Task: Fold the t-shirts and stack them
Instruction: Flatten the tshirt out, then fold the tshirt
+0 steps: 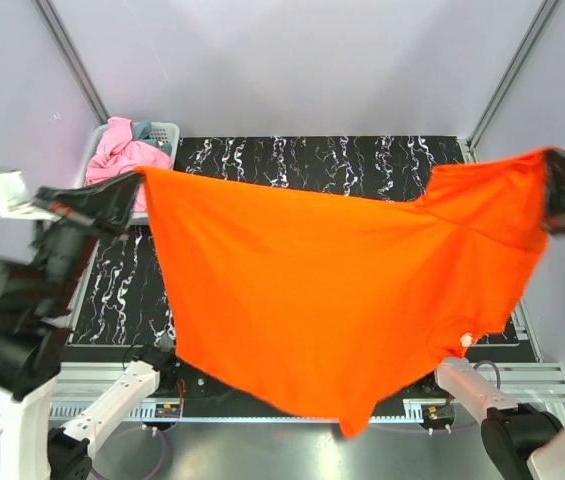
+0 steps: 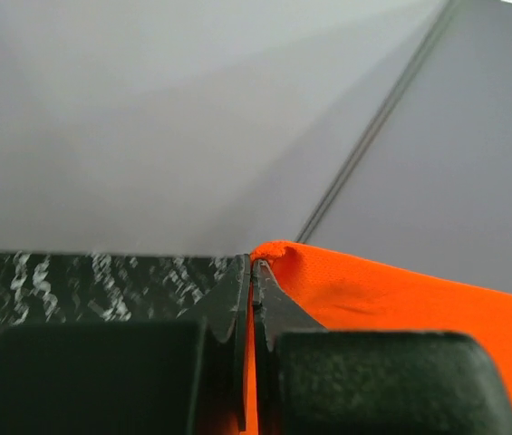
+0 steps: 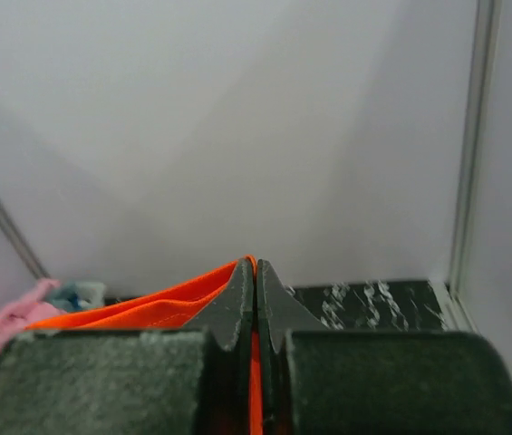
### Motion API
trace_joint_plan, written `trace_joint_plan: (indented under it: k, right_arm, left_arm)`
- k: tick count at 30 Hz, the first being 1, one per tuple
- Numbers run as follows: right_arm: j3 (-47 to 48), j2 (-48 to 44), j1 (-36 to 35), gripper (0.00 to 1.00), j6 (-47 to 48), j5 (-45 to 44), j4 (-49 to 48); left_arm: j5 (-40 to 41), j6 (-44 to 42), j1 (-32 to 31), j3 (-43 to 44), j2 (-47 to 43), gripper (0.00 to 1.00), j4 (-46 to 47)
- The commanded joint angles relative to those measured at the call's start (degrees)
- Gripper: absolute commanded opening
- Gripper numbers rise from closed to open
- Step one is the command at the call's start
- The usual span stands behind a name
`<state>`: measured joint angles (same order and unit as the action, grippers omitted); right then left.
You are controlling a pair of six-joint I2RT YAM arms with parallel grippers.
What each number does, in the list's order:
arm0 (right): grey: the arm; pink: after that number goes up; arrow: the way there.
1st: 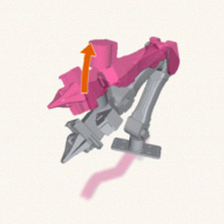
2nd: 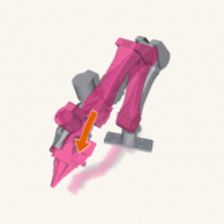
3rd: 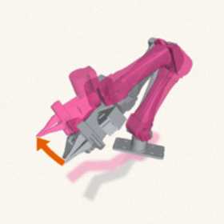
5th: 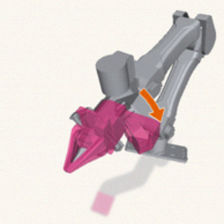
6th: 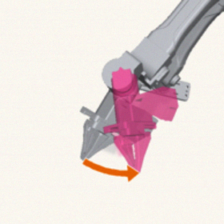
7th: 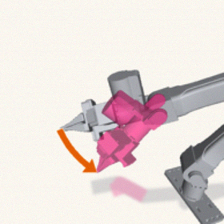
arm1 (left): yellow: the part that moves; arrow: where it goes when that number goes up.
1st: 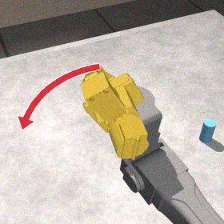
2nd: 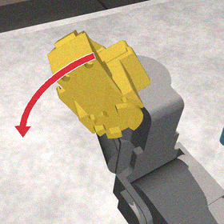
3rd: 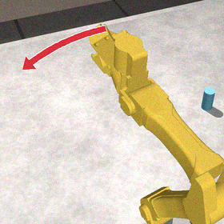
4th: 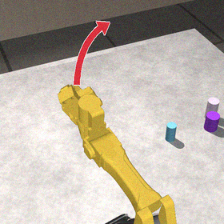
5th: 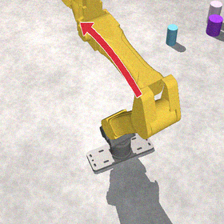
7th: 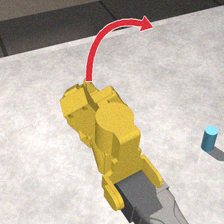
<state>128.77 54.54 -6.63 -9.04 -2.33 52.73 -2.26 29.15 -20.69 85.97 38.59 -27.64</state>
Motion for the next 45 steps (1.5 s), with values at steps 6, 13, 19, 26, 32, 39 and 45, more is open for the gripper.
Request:
trace_joint_plan:
  k: [6, 13, 19, 26, 32, 39, 45]
  right_arm:
    - [-32.41, 10.05, -0.05, 0.00, 14.04, -6.37, -20.15]
    - [-51.67, 22.69, 0.13, 0.00, 18.17, -2.25, -46.20]
    - [-42.85, 44.92, 4.69, 0.00, 17.31, 12.90, -52.29]
    - [-27.45, 63.99, 8.92, 0.00, 19.14, 17.70, -51.15]
    - [-20.84, 68.85, 9.01, 0.00, 18.71, 25.00, -47.37]
    - [-22.77, 66.83, 8.48, 0.00, 16.69, 19.21, -47.55]
    - [-25.15, 66.40, 6.99, 0.00, 13.00, 15.52, -48.24]
  left_arm:
    - [17.10, -7.17, -0.05, -19.41, 11.24, 0.00, 8.37]
    - [20.81, -9.19, 0.91, -22.96, 32.19, 0.00, 20.69]
    - [15.37, -9.99, 6.70, -10.76, 53.65, 0.00, 21.05]
    - [9.57, -13.75, 12.16, 5.06, 69.06, 0.00, 18.85]
    - [6.74, -18.50, 13.21, 15.62, 78.56, 0.00, 17.01]
    - [8.15, -20.53, 14.62, 23.08, 84.37, 0.00, 15.42]
    - [6.05, -23.08, 14.62, 23.63, 86.22, 0.00, 17.18]
